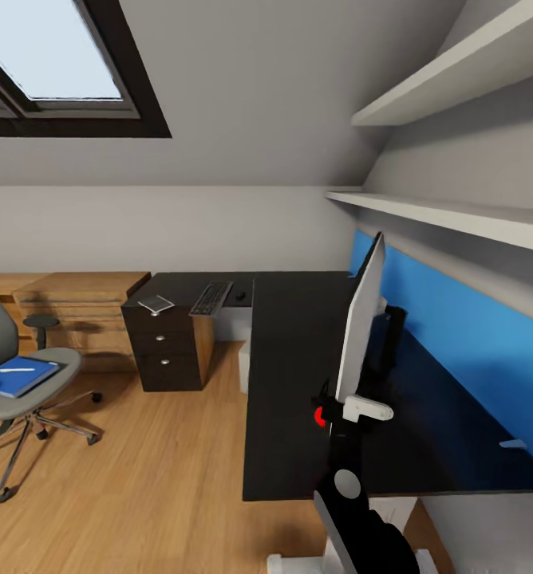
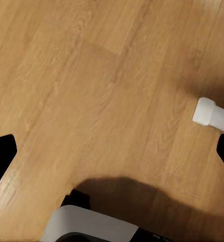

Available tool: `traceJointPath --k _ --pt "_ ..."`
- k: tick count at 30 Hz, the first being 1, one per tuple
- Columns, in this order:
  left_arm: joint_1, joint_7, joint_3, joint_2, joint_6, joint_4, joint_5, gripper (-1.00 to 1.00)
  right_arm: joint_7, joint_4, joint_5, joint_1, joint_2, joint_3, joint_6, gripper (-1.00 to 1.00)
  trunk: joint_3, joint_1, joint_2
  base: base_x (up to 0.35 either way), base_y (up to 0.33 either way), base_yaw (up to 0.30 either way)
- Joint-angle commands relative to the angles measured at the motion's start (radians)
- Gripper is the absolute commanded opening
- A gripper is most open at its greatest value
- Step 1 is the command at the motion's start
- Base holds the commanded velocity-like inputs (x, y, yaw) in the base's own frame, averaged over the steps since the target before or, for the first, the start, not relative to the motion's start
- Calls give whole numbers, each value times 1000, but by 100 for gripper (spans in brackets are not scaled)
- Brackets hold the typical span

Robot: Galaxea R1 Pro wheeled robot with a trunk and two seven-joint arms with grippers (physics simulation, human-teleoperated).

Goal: In the bedroom, organize the workspace by keeping the computer under the desk, ensuring the monitor is on the desk, placing the keyboard on the desk next to the monitor, placing the mouse on the desk next to the keyboard, moving the folder from the swivel chair onto the desk next to the mouse, stacking the notebook on top of the folder with the pen on top of the notebook, and positioning the swivel chair next to the desk.

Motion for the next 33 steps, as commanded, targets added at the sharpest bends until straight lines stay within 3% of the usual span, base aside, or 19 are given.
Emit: traceJointPath --k 1,10,33 --pt "0 -1 3 -1 7 -2 8 100 -5 1 1 -1 0 1 -3 100 -1 0 -1 -126 -188 0" --pt "0 -1 3 -1 5 -2 8 100 -5 11 1 -1 0 3 -3 100 -1 0 -1 -21 -302 0" --pt "0 -1 3 -1 5 -2 8 100 2 13 1 -1 -2 11 -6 100 -1 0 -1 -49 -95 0"
